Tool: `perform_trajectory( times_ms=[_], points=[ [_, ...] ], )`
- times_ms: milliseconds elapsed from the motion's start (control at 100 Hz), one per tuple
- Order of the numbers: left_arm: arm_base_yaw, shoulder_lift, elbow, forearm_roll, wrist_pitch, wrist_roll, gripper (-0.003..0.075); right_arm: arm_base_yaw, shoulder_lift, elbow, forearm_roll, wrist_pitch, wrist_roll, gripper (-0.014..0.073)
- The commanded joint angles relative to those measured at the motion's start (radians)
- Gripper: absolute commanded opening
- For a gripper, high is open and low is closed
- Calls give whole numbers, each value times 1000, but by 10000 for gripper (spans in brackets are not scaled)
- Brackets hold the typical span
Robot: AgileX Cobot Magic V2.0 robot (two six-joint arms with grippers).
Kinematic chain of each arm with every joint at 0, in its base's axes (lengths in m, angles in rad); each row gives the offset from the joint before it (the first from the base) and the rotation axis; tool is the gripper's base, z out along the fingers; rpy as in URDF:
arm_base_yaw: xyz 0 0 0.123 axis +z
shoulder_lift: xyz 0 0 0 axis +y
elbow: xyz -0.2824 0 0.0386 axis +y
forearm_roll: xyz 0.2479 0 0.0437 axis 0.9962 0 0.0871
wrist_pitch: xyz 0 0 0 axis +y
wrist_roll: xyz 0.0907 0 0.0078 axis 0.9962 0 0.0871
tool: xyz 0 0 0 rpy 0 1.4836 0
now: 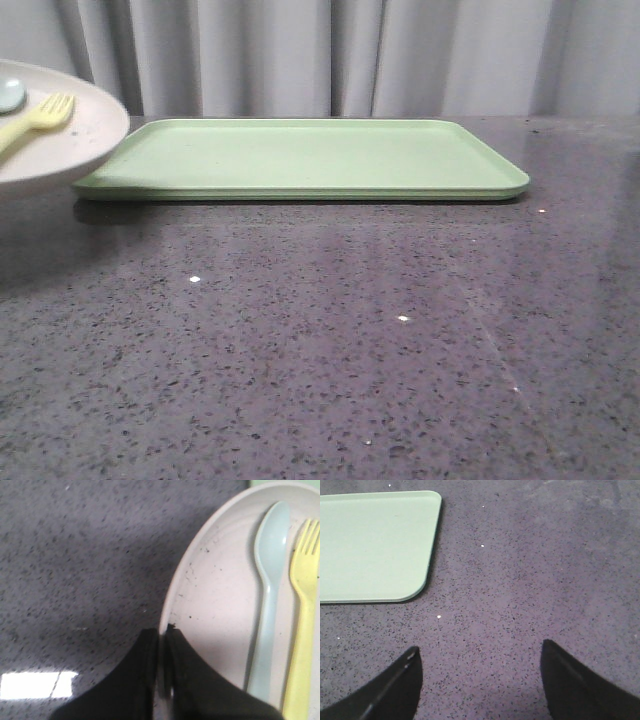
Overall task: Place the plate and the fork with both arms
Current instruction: 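Lift the plate with the left gripper and carry it over the tray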
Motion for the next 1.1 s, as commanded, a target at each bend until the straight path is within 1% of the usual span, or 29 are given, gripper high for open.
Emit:
perform_trajectory(
  times_ms=[0,100,220,430,640,810,900,970,1090],
  points=[
    [-21,-15,-63,-91,-66,7,-21,-6,11,-36,-4,-65,-6,508],
    [-60,38,-112,-120,-66,7,-21,-6,11,-36,-4,-65,-6,508],
    [-144,128,-191,-133,-87,-10,-21,-6,11,-36,-4,-65,-6,508],
    [-284,284,-324,-138,-190,-118,-21,-6,11,-36,-4,-66,-6,508],
    [-382,432,-449,-140,-260,-209,-21,-6,11,-36,-4,-74,-6,508],
    [-442,521,-519,-142,-280,-241,-21,-6,11,-36,-4,-76,-6,508],
    [-463,553,-529,-142,-329,-270,-21,-6,11,-36,-4,-77,-6,508],
    [-470,568,-529,-146,-348,-296,-21,-6,11,-36,-4,-77,-6,508],
    [-472,593,-529,-163,-349,-296,-21,-6,11,-36,-4,-77,-6,508]
  ],
)
